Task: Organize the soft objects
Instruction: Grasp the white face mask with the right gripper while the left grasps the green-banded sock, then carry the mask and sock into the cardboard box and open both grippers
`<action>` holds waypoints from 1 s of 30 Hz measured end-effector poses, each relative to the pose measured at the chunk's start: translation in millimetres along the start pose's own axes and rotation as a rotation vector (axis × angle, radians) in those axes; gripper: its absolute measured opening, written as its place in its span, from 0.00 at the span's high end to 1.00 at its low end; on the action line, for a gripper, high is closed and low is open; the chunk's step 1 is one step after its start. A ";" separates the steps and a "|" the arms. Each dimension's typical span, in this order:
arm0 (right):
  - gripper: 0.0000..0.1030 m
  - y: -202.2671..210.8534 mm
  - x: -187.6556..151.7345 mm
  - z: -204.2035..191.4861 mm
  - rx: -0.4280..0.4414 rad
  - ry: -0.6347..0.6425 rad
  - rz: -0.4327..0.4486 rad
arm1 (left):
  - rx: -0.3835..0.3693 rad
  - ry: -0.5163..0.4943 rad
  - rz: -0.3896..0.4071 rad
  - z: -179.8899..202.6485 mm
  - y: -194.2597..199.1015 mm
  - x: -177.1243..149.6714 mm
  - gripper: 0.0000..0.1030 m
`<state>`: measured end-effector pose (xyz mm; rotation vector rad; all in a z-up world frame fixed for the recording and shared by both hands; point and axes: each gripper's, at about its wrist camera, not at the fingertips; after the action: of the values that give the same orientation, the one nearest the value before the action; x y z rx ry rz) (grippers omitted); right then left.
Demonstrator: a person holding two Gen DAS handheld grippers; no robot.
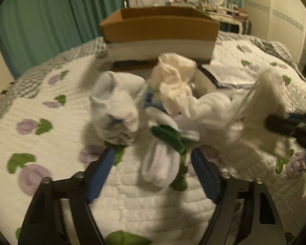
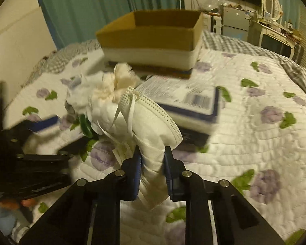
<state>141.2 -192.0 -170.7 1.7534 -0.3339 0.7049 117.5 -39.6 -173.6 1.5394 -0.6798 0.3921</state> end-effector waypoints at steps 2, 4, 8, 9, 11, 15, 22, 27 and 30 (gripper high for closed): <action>0.81 12.4 0.2 7.2 -0.014 -0.018 0.020 | -0.026 -0.015 -0.034 4.5 -9.6 -0.5 0.49; 0.81 21.8 1.6 13.6 -0.017 -0.038 0.037 | -0.059 -0.021 -0.057 7.0 -13.8 -1.6 0.65; 0.81 33.7 3.8 19.3 -0.044 -0.048 0.060 | -0.080 -0.028 -0.037 8.1 -3.9 -2.1 0.77; 0.81 37.1 4.2 19.0 -0.055 -0.046 0.067 | -0.079 -0.031 -0.026 8.1 1.6 -3.6 0.77; 0.81 42.3 2.4 17.9 -0.068 -0.040 0.077 | -0.073 -0.040 -0.005 7.9 10.7 -4.9 0.79; 0.81 60.6 0.5 11.2 -0.097 -0.022 0.110 | -0.072 -0.046 0.032 6.8 32.4 -6.6 0.80; 0.81 98.9 1.3 -11.3 -0.115 0.016 0.186 | -0.077 -0.023 0.110 1.7 81.4 -5.1 0.80; 0.81 125.1 6.8 -22.5 -0.104 0.036 0.236 | -0.056 -0.036 0.185 -0.5 116.4 6.4 0.80; 0.81 141.6 21.2 -30.6 -0.100 0.066 0.284 | -0.042 -0.044 0.235 -4.8 135.9 23.9 0.80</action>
<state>69.8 -202.9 -43.2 1.6005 -0.5709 0.9303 50.9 -36.1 -52.6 1.4361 -0.9019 0.5179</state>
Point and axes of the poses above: each gripper's, at about its wrist camera, not at the fingertips, and y roughly against the way its jaws point, z to its right, x to its top, and after that the axes turned 1 degree about -y, right-handed
